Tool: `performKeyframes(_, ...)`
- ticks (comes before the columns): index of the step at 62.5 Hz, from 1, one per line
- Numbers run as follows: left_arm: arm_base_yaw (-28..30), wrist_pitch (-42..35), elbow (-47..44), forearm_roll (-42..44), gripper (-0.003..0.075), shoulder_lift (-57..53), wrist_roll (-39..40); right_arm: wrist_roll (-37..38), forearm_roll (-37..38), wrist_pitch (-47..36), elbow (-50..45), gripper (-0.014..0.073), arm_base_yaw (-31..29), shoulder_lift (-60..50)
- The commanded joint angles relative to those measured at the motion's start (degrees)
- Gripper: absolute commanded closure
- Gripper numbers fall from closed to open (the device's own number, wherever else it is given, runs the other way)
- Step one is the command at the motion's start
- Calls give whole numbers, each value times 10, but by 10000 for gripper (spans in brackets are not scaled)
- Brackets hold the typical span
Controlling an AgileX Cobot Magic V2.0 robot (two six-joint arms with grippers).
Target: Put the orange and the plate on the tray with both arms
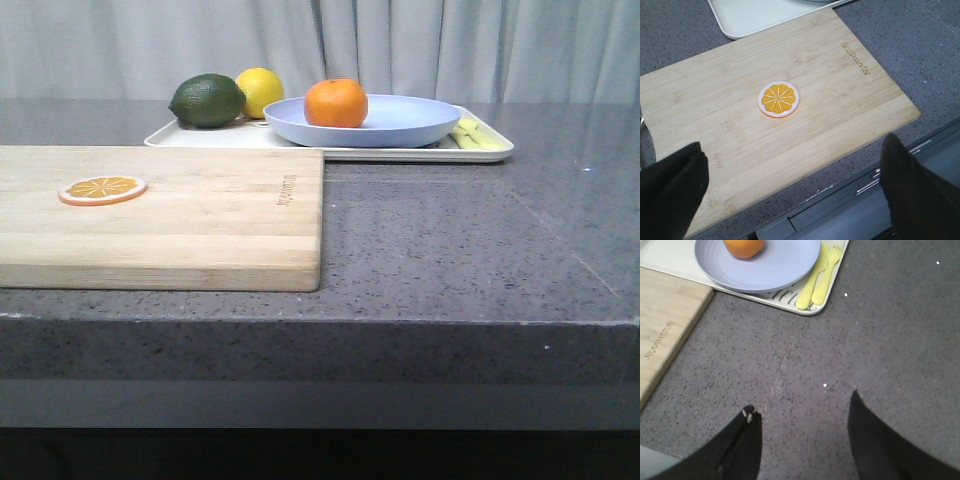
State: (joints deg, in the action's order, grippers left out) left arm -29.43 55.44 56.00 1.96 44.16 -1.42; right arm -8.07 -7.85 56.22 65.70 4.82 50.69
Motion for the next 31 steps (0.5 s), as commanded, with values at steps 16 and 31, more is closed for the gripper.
performKeyframes(16,3,-33,14,0,47,1,5,35,8,-26,-135,178,-2,-200)
performKeyframes(31,3,-33,14,0,48,1,5,35,9,-27,-195,178,-2,-274)
